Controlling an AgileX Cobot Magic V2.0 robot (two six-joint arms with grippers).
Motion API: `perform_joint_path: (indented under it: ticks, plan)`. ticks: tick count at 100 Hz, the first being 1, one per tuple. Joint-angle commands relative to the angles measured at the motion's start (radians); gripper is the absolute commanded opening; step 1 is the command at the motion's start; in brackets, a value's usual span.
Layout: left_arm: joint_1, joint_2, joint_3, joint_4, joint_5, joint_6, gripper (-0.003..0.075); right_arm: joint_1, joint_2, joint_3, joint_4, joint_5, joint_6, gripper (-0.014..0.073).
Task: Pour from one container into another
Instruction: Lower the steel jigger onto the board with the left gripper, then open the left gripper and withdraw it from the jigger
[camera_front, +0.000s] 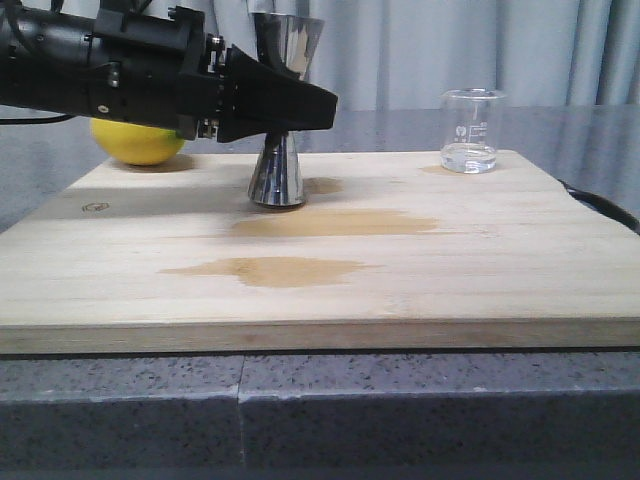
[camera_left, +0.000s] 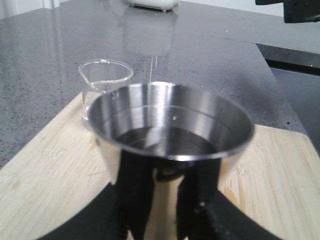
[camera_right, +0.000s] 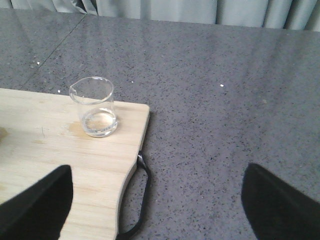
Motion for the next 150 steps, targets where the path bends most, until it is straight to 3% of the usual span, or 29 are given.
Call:
perform_joint_path:
  ticks: [1, 52, 90, 116, 129, 150]
  plan:
    - [-0.009, -0.043, -0.021, -0.067, 0.113, 0.003, 0.0197, 0.001, -0.007, -0.024, -0.034, -0.056, 0.003, 0.0594]
    - [-0.009, -0.043, -0.021, -0.034, 0.108, 0.003, 0.0218, 0.001, -0.007, -0.024, -0.035, -0.056, 0.003, 0.0594]
    - [-0.009, -0.043, -0.021, -0.034, 0.104, 0.003, 0.0384, 0.001, -0.007, -0.024, -0.035, -0.059, 0.003, 0.0594]
    - [-0.005, -0.057, -0.021, -0.032, 0.095, -0.007, 0.0566, 0.001, -0.007, -0.024, -0.038, -0.066, 0.003, 0.0594]
    - [-0.005, -0.105, -0.021, 0.018, 0.025, -0.057, 0.057, 0.001, -0.007, -0.024, -0.038, -0.076, 0.003, 0.0594]
    - [-0.005, -0.229, -0.021, 0.248, -0.196, -0.239, 0.057, 0.001, -0.007, -0.024, -0.038, -0.084, 0.003, 0.0594]
